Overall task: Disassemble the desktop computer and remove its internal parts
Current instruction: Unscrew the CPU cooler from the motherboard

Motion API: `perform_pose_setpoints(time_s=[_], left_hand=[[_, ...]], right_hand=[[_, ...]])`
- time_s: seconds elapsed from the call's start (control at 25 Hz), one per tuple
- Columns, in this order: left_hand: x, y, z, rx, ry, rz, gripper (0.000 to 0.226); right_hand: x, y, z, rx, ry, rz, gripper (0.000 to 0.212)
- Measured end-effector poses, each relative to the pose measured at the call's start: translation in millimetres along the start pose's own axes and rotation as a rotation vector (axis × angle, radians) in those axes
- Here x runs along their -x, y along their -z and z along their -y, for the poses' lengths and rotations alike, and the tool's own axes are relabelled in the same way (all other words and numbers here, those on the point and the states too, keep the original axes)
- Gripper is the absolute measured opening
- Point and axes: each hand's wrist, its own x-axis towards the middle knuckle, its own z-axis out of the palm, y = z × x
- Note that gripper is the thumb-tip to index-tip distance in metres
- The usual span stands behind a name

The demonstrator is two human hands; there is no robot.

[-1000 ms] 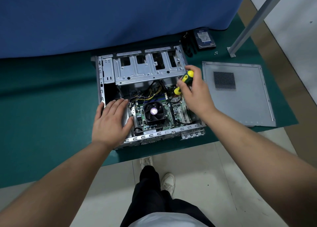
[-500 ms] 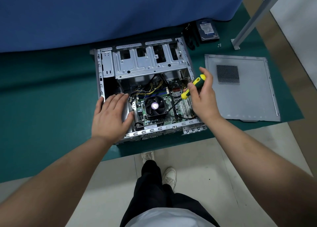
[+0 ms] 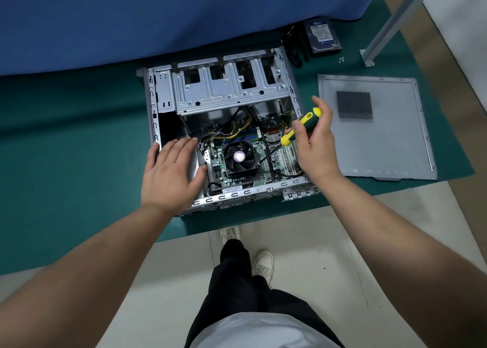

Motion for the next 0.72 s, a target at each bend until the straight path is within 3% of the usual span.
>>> perform_pose_setpoints(time_s=[0.24,0.44,0.6,0.72], left_hand=[[0,-1,0,0.002,-0.004,0.0,0.061],[0,0,1,0.003,-0.005,-0.005,0.061],[0,-1,2,0.012,-0.002,-0.014,0.061],[0,-3,1,0.004,0.003,-0.012,0.061]], right_hand=[[2,6,11,0.035,0.066,0.094,0.041],[-13,22,49,0.172,0.264,0.49,0.028],[-32,24,84,0.371,0.219,0.769,0.033],[-39,21,101,0.721,0.288,0.748,0.027]])
